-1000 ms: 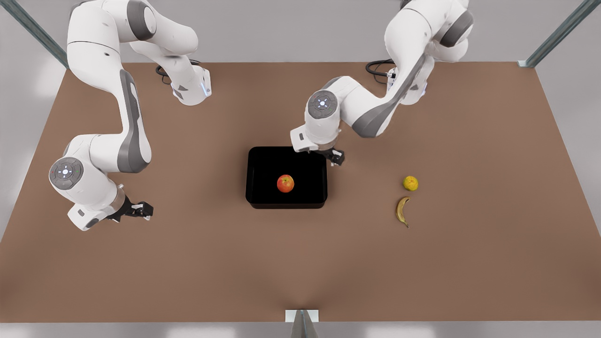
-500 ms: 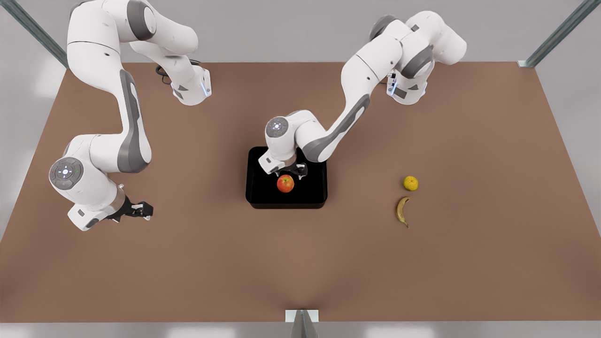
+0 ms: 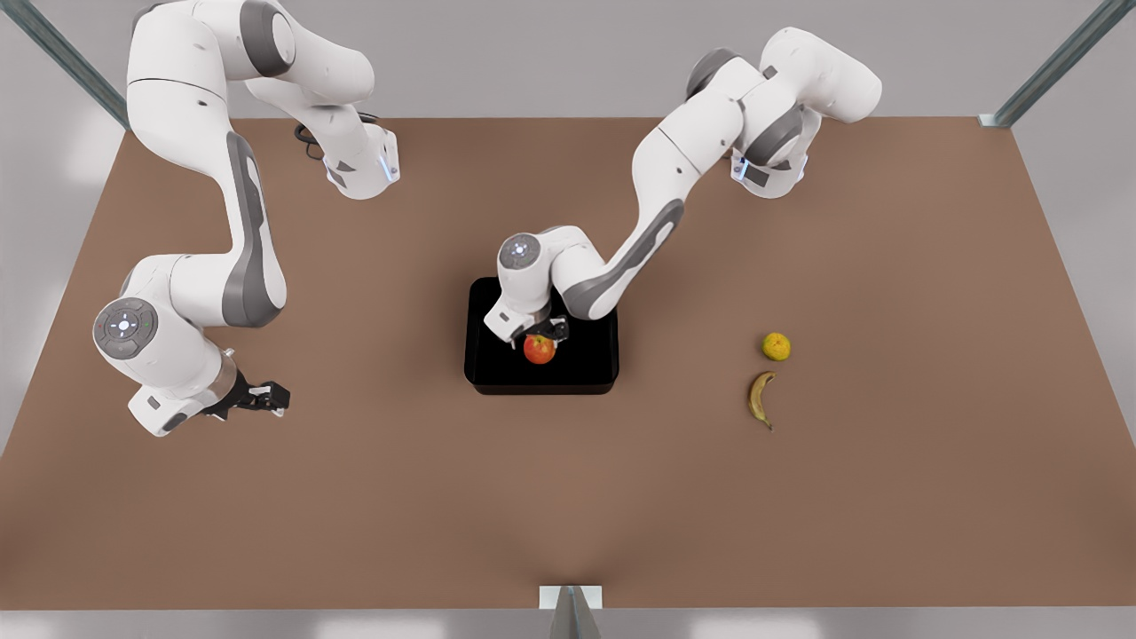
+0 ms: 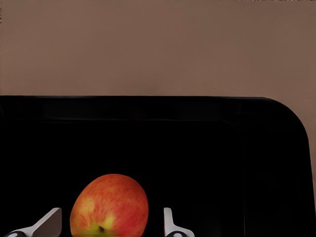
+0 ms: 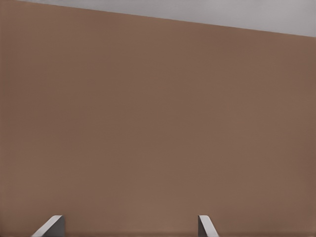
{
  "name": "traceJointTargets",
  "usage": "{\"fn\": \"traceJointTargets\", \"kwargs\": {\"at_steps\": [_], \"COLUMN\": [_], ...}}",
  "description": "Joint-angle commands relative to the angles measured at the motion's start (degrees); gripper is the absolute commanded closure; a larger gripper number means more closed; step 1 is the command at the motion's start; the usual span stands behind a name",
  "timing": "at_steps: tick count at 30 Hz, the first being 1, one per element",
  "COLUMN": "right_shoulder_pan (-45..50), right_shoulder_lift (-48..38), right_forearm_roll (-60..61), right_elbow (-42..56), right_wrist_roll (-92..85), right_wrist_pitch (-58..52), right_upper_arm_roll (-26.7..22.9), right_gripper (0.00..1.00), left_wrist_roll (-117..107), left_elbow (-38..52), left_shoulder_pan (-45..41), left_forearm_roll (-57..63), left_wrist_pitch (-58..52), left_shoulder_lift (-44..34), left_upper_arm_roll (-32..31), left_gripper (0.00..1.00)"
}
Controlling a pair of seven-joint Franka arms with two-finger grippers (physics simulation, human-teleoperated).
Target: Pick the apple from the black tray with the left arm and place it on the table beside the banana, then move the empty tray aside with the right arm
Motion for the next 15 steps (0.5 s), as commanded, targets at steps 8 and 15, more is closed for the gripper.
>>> {"fn": "traceJointTargets", "kwargs": {"at_steps": [8, 15], "right_shoulder_pan": [0.0, 0.0], "right_shoulder_lift": [-0.1, 0.2], "right_forearm_roll": [0.1, 0.1], "right_elbow": [0.0, 0.0], "right_wrist_roll": [-0.2, -0.1], "right_wrist_pitch": [0.0, 0.0], "right_upper_arm_roll": [0.0, 0.0], "right_gripper": [0.00, 0.00], "left_wrist_roll": [-11.6, -12.6], "left_elbow": [-0.7, -0.7], "left_shoulder_pan": [0.0, 0.0], "left_forearm_roll": [2.9, 3.5], "left_wrist_pitch": [3.6, 3.6], "left_shoulder_lift": [2.1, 2.5], "left_upper_arm_roll": [0.1, 0.1], "left_gripper": [0.00, 0.13]}}
